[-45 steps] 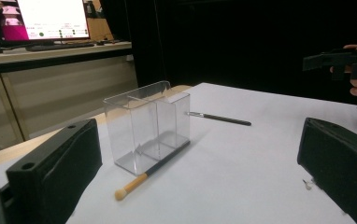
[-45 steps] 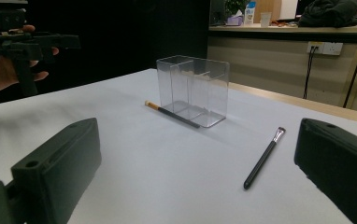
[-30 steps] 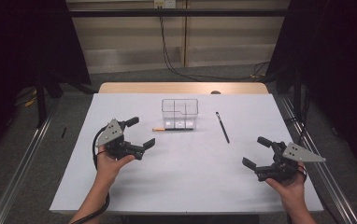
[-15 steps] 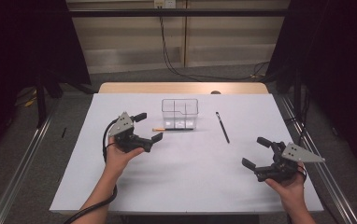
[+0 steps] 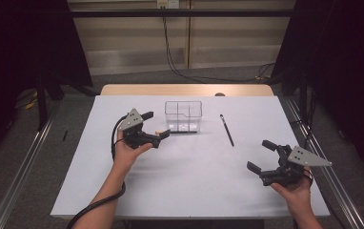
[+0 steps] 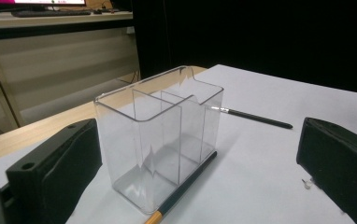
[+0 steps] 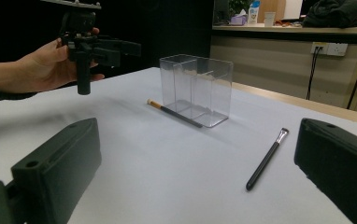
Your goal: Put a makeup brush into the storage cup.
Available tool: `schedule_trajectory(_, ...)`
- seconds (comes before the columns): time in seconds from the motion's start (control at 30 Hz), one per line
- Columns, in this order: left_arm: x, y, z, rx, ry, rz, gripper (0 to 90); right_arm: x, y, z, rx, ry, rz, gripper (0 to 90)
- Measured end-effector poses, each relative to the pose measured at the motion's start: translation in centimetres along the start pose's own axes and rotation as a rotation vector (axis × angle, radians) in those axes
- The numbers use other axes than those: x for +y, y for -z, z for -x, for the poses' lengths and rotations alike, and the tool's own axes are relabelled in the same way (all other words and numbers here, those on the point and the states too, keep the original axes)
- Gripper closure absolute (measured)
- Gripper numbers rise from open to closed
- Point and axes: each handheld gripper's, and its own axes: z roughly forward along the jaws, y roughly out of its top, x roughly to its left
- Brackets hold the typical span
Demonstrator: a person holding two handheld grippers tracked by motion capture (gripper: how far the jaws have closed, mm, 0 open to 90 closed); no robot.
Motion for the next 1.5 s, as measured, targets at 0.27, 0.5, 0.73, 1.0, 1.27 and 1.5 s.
schedule_trajectory(0.27,-0.1,-0.8,-0.6,0.011,0.007,-0.047,0.0,0.0,0.0,0.0,0.004,0.001,-0.004,0.2)
schedule_trajectory(0.5,-0.1,-1.5,-0.9,0.029,0.013,-0.143,0.0,0.0,-0.1,0.0,0.006,0.003,-0.006,0.2)
schedule_trajectory(0.73,-0.1,-1.9,-1.1,0.046,0.048,-0.191,0.0,-0.1,-0.2,-0.2,0.013,0.000,-0.007,0.2)
schedule_trajectory(1.0,-0.2,-1.9,-1.4,0.064,0.048,-0.274,0.0,-0.2,-0.3,-0.4,0.021,-0.008,-0.007,0.2)
schedule_trajectory(1.27,-0.1,-2.2,-1.4,0.073,0.076,-0.358,0.0,-0.3,-0.4,-0.5,0.020,-0.007,-0.010,0.2)
schedule_trajectory(1.5,0.0,-2.9,-1.5,0.059,0.090,-0.464,0.0,-0.3,-0.3,-0.4,0.019,-0.006,-0.013,0.2)
